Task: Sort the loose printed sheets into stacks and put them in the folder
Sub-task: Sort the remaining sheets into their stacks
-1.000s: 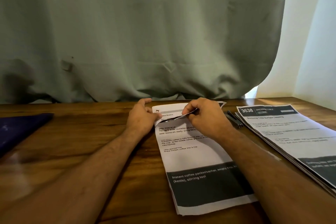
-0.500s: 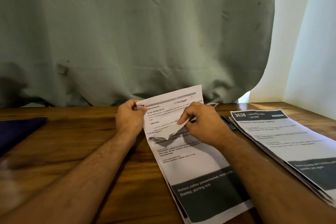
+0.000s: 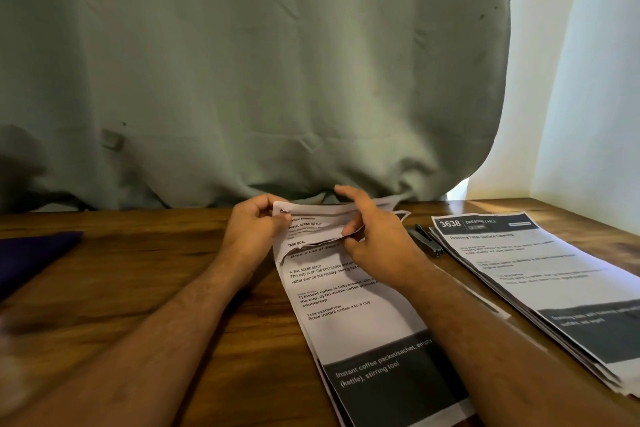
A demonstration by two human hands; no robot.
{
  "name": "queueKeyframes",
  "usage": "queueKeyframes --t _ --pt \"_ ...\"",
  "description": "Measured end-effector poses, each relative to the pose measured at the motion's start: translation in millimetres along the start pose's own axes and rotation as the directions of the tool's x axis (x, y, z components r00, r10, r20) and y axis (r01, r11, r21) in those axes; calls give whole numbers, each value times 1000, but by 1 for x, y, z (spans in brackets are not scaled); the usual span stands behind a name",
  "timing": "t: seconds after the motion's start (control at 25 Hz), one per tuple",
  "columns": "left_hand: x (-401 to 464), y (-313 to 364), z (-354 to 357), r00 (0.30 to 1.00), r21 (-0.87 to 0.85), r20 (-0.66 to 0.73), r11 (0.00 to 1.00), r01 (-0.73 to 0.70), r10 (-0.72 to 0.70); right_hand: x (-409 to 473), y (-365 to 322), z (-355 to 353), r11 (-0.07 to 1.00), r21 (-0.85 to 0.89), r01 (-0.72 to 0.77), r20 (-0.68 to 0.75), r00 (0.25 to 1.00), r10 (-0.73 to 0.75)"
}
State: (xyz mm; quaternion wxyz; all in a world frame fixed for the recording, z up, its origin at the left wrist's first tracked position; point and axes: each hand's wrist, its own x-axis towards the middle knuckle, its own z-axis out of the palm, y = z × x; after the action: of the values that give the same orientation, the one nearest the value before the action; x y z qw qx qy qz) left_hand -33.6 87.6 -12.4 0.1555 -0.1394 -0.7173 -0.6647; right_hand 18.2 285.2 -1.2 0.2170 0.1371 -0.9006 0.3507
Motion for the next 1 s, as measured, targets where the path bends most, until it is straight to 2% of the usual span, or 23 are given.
queueKeyframes --t 0.12,0.2,0.24,0.28,0.32,0.36,0.4,0.44,0.48,0.52,0.56,0.64,0.76,0.88,1.0 --pt "-3 1 -4 988 63 149 997 -43 34 0 0 0 998 -40 -46 15 999 47" --pt "-3 0 -6 979 -67 205 998 11 3 1 1 0 996 -11 -85 13 996 85" --pt "-2 -2 -7 982 -88 185 995 43 -26 1 1 -1 995 -1 -98 13 995 98" --pt "1 -4 -9 990 0 125 998 59 -59 1 1 -1 994 4 -108 14 994 108" --pt "4 -7 -13 996 203 54 977 60 -73 1 1 0 994 6 -114 17 993 113" --pt "8 -11 -17 996 464 13 882 74 -91 1 2 0 993 5 -116 19 993 115" --pt "8 -13 -19 990 692 21 717 85 -138 1 1 0 993 0 -115 21 993 115" --pt "7 -15 -19 977 829 46 554 79 -208 1 1 0 994 -6 -113 19 993 113" --pt "6 -16 -17 962 888 73 457 58 -264 1 1 1 994 -12 -106 14 994 106" --pt "5 -15 -14 955 902 100 431 32 -281 2 0 2 996 -29 -89 1 996 89" --pt "4 -15 -11 955 885 132 466 7 -266 4 -1 3 996 -63 -60 -13 998 59" --pt "2 -12 -8 963 800 177 599 -21 -204 6 -4 8 990 -140 -6 -8 1000 5" --pt "-1 -9 -10 971 609 170 793 33 -171 8 -7 14 984 -180 12 36 999 -6" --pt "-2 -7 -8 983 346 70 929 133 -167 6 -4 13 988 -151 43 11 999 -42" --pt "0 -5 -1 965 -46 -51 966 256 -258 4 0 9 988 -145 58 -15 998 -60"
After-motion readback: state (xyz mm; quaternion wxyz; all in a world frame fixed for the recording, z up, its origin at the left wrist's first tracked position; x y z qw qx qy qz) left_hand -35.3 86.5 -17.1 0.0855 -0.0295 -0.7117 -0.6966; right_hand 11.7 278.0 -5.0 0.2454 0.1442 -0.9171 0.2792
